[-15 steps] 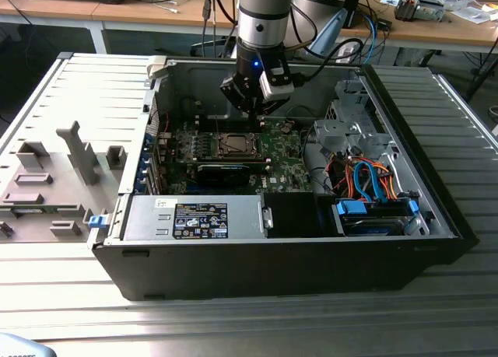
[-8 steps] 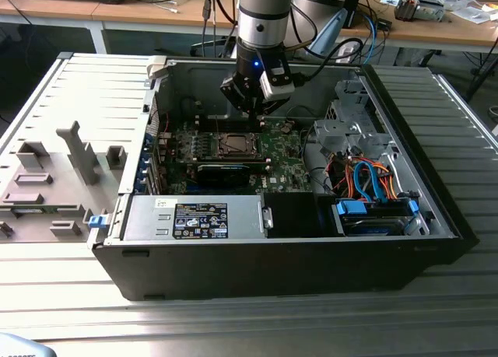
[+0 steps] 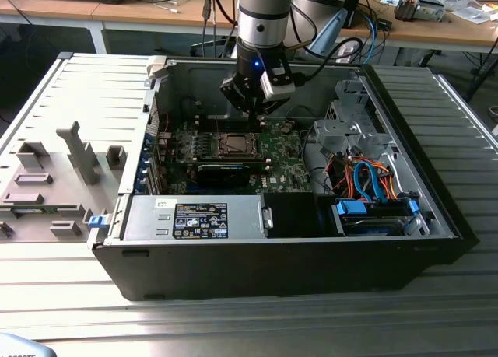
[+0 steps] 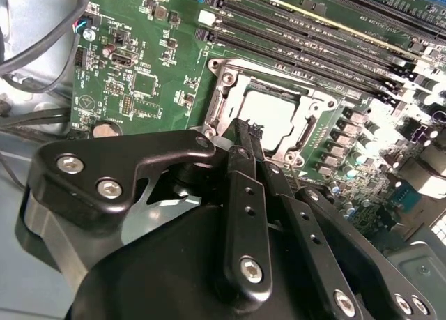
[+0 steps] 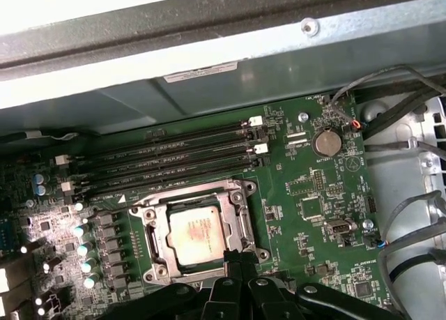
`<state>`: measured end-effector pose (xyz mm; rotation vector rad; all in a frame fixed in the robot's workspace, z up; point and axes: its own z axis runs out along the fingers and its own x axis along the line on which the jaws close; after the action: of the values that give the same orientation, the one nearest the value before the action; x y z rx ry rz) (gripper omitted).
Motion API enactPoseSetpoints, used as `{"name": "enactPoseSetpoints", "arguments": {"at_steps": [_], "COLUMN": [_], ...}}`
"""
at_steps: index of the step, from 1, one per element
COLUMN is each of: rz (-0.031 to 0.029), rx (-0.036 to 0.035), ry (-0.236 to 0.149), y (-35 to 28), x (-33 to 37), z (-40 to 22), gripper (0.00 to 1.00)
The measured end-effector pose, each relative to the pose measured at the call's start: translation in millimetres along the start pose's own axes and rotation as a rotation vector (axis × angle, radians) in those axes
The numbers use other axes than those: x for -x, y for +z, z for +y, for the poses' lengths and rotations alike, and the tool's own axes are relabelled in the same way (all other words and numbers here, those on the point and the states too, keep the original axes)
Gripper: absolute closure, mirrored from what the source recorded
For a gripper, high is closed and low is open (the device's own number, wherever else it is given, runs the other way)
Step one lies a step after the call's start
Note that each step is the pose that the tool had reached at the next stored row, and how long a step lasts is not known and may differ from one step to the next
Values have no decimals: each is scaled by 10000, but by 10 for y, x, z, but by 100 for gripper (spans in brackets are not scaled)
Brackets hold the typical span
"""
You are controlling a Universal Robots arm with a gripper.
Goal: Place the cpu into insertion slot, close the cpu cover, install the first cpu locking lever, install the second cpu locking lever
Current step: 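Install the first cpu locking lever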
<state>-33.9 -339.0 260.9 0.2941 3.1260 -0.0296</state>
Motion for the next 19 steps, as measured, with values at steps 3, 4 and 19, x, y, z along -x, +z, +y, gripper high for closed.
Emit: {"name": "enactPoseSetpoints", "arguments": {"at_steps": [3, 4, 19], "rz": [-1, -2, -5], "rx": [0, 0, 1], "ry": [-70, -95, -297], "y": [0, 0, 0], "x": [0, 0, 0], "z": [0, 0, 0], "gripper": [89, 89, 89]}}
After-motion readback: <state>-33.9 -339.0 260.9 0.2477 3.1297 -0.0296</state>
